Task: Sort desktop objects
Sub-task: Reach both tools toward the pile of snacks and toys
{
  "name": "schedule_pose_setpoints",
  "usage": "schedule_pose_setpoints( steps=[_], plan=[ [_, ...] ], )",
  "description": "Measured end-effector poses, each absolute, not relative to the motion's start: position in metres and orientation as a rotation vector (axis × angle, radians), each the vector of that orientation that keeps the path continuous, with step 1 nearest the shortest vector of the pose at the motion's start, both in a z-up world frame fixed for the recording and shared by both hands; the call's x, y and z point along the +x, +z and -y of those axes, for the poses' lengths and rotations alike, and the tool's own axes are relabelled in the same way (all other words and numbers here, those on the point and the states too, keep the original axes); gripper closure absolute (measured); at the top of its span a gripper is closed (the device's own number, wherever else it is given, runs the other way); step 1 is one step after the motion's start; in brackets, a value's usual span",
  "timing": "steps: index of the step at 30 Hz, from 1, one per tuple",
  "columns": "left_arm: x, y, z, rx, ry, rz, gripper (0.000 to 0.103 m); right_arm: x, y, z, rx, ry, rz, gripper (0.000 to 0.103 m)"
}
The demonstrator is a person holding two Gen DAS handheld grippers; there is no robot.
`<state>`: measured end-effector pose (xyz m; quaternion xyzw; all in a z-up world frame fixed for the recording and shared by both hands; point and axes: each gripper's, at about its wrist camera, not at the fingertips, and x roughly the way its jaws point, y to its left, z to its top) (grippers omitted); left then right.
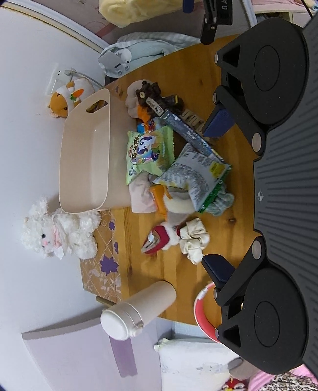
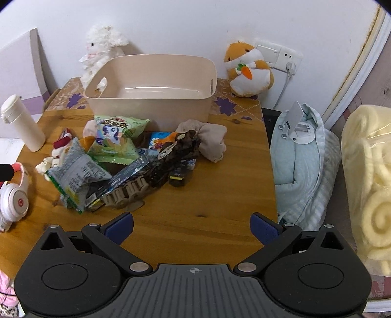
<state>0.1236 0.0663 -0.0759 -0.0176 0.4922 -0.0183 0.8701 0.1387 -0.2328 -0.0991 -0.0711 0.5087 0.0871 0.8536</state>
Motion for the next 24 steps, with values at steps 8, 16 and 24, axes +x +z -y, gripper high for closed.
schedule_pose_setpoints(
  steps=[8, 16, 24],
  plan=[
    [0.150, -0.114, -0.079, -0.021, -0.140, -1.063, 0.000, 0.159, -0.125, 0.212, -0.119, 0.119, -1.078, 0.000],
    [0.165, -0.152, -0.080, -0.014, -0.204, -1.046, 0.000, 0.169, -0.158, 0.172, -0.096, 0.168, -1.100, 0.000],
    [0.182, -0.168, -0.066, 0.012, -0.252, -0.997, 0.000, 0.190, -0.192, 0.155, -0.014, 0.174, -1.153, 0.001]
  ],
)
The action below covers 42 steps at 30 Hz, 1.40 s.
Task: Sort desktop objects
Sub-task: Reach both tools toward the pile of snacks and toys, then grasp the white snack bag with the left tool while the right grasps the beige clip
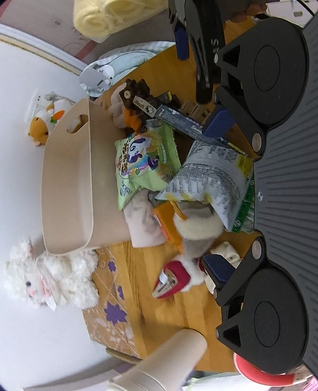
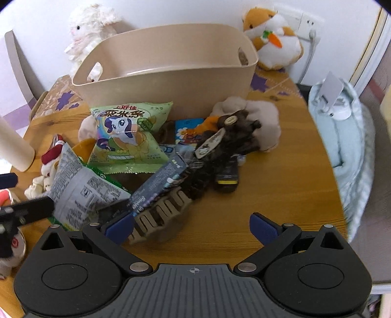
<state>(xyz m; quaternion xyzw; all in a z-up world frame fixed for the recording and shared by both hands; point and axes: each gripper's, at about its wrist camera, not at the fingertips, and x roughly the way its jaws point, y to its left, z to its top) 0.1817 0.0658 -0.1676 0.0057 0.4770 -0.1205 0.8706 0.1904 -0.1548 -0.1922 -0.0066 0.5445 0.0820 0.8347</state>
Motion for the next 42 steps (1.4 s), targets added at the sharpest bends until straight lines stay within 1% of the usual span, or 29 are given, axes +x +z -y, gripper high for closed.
schedule_pose_setpoints(
  steps=[9, 12, 14, 18, 22, 27, 30, 32, 37, 40, 42],
  plan=[
    [0.187, -0.198, -0.052, 0.087, -0.236, -0.972, 0.000, 0.200, -0.227, 0.143, -0.032, 0.198, -1.245, 0.006],
    [0.189, -0.204, -0.051, 0.071, -0.236, -0.983, 0.000, 0.201, -0.232, 0.143, -0.010, 0.204, -1.255, 0.005],
    [0.191, -0.205, -0.052, 0.051, -0.234, -0.970, 0.000, 0.202, -0.235, 0.145, 0.017, 0.201, -1.251, 0.003],
    [0.195, -0.205, -0.050, 0.060, -0.251, -0.954, 0.001, 0.203, -0.237, 0.149, 0.040, 0.224, -1.252, 0.002],
    [0.194, -0.203, -0.041, 0.096, -0.289, -0.948, 0.001, 0.200, -0.238, 0.159, 0.068, 0.232, -1.258, 0.005],
    [0.191, -0.204, -0.027, 0.132, -0.317, -0.956, 0.001, 0.192, -0.235, 0.180, 0.068, 0.212, -1.268, 0.005],
    [0.190, -0.207, -0.023, 0.134, -0.305, -0.972, 0.001, 0.188, -0.230, 0.193, 0.052, 0.186, -1.261, 0.008],
    [0.189, -0.208, -0.022, 0.141, -0.297, -0.977, 0.002, 0.188, -0.228, 0.199, 0.093, 0.180, -1.255, 0.011],
    [0.191, -0.211, -0.020, 0.165, -0.275, -0.992, 0.003, 0.205, -0.231, 0.192, 0.165, 0.184, -1.275, 0.011],
    [0.193, -0.214, -0.020, 0.177, -0.265, -1.005, 0.006, 0.214, -0.241, 0.181, 0.160, 0.188, -1.306, 0.011],
    [0.195, -0.219, -0.018, 0.199, -0.258, -1.028, 0.018, 0.215, -0.249, 0.176, 0.157, 0.184, -1.333, 0.015]
  ],
)
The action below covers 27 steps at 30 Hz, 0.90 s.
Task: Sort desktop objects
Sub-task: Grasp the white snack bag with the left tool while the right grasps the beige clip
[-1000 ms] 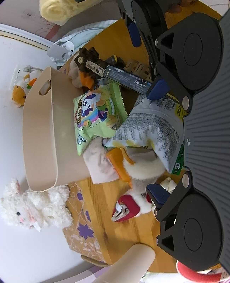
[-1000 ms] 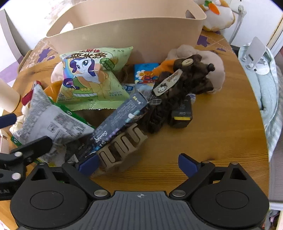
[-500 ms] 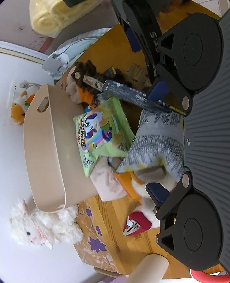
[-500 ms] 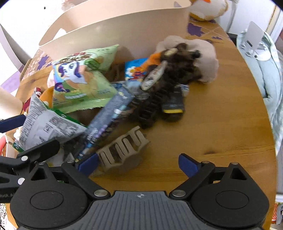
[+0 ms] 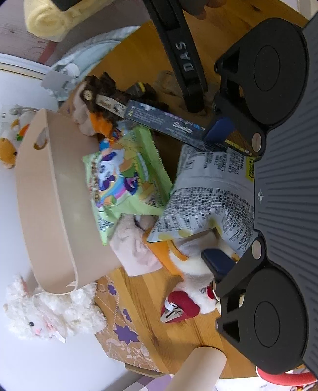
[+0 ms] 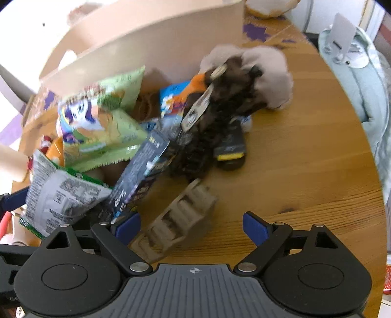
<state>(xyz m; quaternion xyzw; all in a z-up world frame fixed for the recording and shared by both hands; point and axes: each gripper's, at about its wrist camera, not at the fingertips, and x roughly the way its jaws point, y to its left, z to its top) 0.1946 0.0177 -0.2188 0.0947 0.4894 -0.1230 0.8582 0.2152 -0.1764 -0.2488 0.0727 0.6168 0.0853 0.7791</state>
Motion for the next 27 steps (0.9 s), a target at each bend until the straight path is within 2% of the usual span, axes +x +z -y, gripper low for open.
schedule_pose_setpoints(
  steps=[2, 6, 7, 8, 9, 15, 27],
  plan=[
    [0.196, -0.225, -0.017, 0.217, -0.252, -1.059, 0.029, 0.213, -0.255, 0.177, 0.183, 0.175, -1.361, 0.023],
    [0.196, -0.229, -0.016, 0.222, -0.250, -1.072, 0.033, 0.212, -0.259, 0.184, 0.206, 0.168, -1.371, 0.038],
    [0.196, -0.230, -0.016, 0.221, -0.252, -1.069, 0.033, 0.212, -0.259, 0.185, 0.203, 0.169, -1.369, 0.046],
    [0.196, -0.230, -0.016, 0.220, -0.252, -1.065, 0.035, 0.213, -0.258, 0.187, 0.200, 0.171, -1.366, 0.059],
    [0.195, -0.230, -0.016, 0.219, -0.251, -1.061, 0.036, 0.214, -0.258, 0.188, 0.196, 0.173, -1.366, 0.062],
    [0.191, -0.227, -0.018, 0.165, -0.234, -1.068, 0.040, 0.212, -0.254, 0.199, 0.223, 0.228, -1.351, 0.073],
    [0.184, -0.194, -0.018, 0.049, -0.201, -1.016, 0.041, 0.210, -0.206, 0.239, 0.324, 0.303, -1.270, 0.073]
  ],
)
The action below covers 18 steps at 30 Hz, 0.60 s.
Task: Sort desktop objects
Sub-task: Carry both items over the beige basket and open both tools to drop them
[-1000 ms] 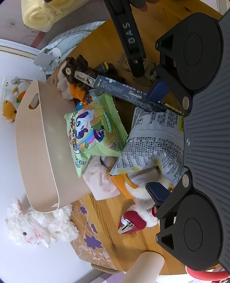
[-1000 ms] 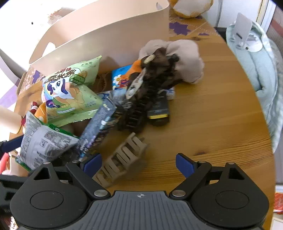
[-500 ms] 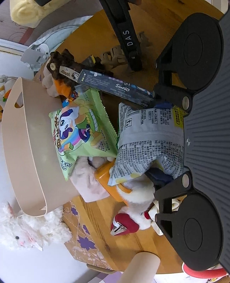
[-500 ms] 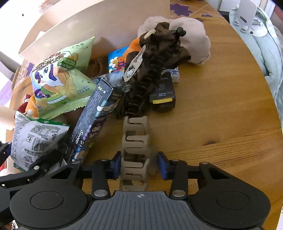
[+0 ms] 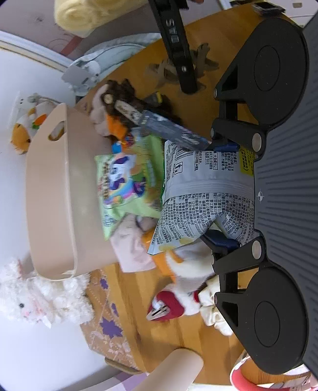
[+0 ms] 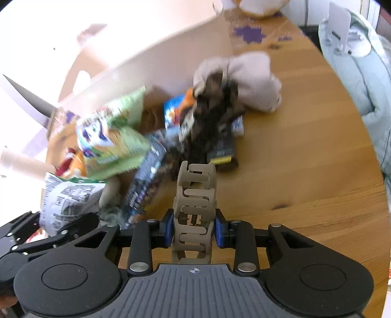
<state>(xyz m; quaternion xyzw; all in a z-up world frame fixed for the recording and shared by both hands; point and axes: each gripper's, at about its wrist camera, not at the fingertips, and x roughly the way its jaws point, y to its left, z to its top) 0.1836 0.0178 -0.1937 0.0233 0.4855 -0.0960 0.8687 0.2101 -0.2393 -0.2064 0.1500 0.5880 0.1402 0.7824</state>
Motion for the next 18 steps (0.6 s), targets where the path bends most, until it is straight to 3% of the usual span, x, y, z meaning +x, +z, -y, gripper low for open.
schedule_pose_setpoints(
  steps=[11, 18],
  plan=[
    [0.225, -0.124, -0.012, -0.008, -0.132, -0.826, 0.041, 0.256, -0.115, 0.246, 0.332, 0.404, -1.056, 0.073],
    [0.295, -0.108, -0.008, 0.044, -0.073, -0.763, 0.041, 0.308, -0.093, 0.224, 0.266, 0.438, -0.968, 0.073]
  ],
)
